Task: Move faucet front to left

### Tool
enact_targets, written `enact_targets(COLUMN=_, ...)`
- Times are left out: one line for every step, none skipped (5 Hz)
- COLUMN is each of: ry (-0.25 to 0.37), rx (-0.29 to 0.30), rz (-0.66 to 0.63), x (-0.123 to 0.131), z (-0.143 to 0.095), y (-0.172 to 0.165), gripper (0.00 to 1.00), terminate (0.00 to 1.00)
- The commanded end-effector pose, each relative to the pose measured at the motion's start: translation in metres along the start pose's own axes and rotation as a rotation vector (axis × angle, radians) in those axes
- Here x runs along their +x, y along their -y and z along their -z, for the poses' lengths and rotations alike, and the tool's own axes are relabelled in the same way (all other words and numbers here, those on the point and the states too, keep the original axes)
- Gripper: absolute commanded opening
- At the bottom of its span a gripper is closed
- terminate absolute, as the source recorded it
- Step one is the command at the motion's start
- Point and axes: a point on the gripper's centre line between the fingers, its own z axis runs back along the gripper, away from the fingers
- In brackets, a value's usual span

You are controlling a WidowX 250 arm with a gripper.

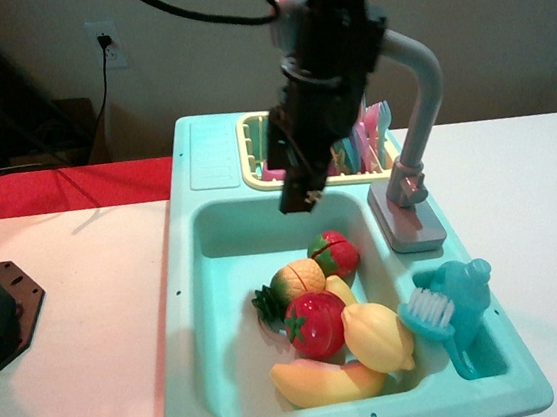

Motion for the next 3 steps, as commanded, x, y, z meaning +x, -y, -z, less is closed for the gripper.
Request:
enact_targets(ry=0.072, rx=-0.001, rz=-0.09, x=-0.017, z=-0.021, y=-0.043, gripper=1.0, terminate=0.0)
enact_targets(ry=0.054, rx=0.074, rz=-0.291, x=-0.022, z=-0.023, y=-0.09, gripper=1.0, terminate=0.0)
enact_targets(ry=0.038, rx=0.096, rz=-0.543, x=-0.041, z=-0.022, y=-0.138, gripper=1.0, terminate=0.0)
